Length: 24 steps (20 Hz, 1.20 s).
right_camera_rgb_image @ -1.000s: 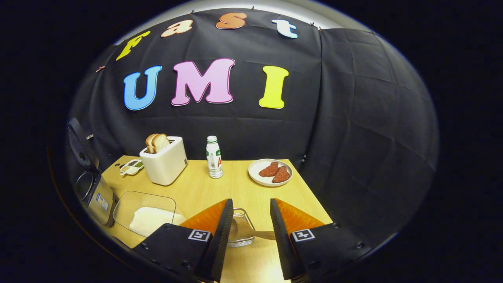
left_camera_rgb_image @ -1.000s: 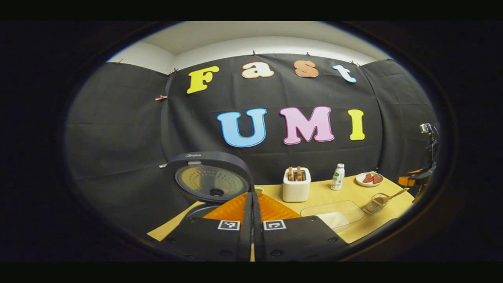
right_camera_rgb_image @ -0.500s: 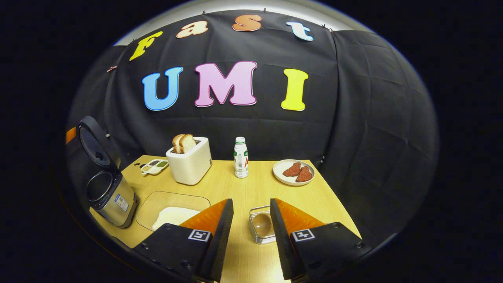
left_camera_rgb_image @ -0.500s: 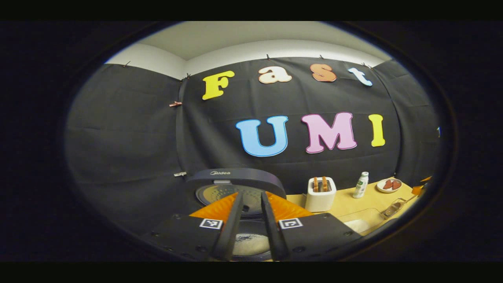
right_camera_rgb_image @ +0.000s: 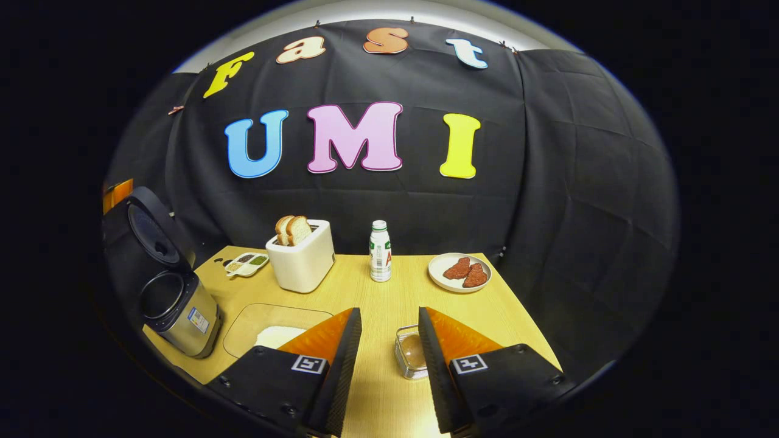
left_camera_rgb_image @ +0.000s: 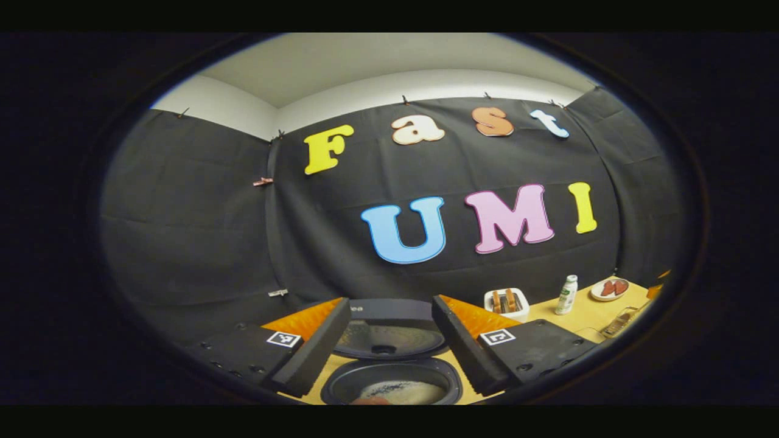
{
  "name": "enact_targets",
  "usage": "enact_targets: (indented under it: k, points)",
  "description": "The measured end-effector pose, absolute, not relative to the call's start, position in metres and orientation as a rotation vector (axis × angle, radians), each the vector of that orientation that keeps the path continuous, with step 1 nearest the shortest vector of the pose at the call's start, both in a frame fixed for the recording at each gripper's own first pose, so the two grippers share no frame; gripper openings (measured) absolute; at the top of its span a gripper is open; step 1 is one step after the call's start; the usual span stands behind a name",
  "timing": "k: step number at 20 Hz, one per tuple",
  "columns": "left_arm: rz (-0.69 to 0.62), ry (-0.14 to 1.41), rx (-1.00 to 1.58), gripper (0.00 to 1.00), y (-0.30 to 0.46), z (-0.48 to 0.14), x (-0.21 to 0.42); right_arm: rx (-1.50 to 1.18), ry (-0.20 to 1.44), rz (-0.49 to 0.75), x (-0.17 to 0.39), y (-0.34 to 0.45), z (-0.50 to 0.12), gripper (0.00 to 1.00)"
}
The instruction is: Close the left gripper, press the button to open the rice cooker; take a wooden spoon from the chopstick holder with the right hand, scoop a spoonful of rice and pour it into the rice cooker, then put the wooden spoon back into the chopstick holder.
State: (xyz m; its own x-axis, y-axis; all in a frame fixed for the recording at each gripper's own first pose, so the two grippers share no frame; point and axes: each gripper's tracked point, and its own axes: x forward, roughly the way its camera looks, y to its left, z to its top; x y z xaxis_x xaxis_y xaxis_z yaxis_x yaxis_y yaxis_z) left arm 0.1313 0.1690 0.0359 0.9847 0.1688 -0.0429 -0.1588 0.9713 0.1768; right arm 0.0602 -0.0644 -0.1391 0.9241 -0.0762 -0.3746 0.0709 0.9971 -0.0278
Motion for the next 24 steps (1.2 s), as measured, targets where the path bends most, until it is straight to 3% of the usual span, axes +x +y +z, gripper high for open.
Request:
enact_targets:
  k: [7,15,19,20,24]
  points:
    - [0.178,0.048,0.177,0.99,0.195,0.043,0.163,-0.016,0.383,-0.045,0.063,-0.047,-0.136,0.6]
    - [0.173,0.108,0.151,0.99,0.206,0.019,0.183,-0.032,0.364,-0.015,0.066,-0.033,-0.128,0.6]
    - [0.18,0.134,0.113,0.94,0.207,0.009,0.183,-0.039,0.366,-0.005,0.067,-0.031,-0.128,0.6]
    - [0.178,0.12,0.102,0.99,0.207,0.012,0.182,-0.037,0.367,-0.004,0.068,-0.03,-0.127,0.6]
    - [0.181,0.136,0.107,1.0,0.205,0.008,0.173,-0.043,0.377,0.002,0.067,-0.029,-0.131,0.6]
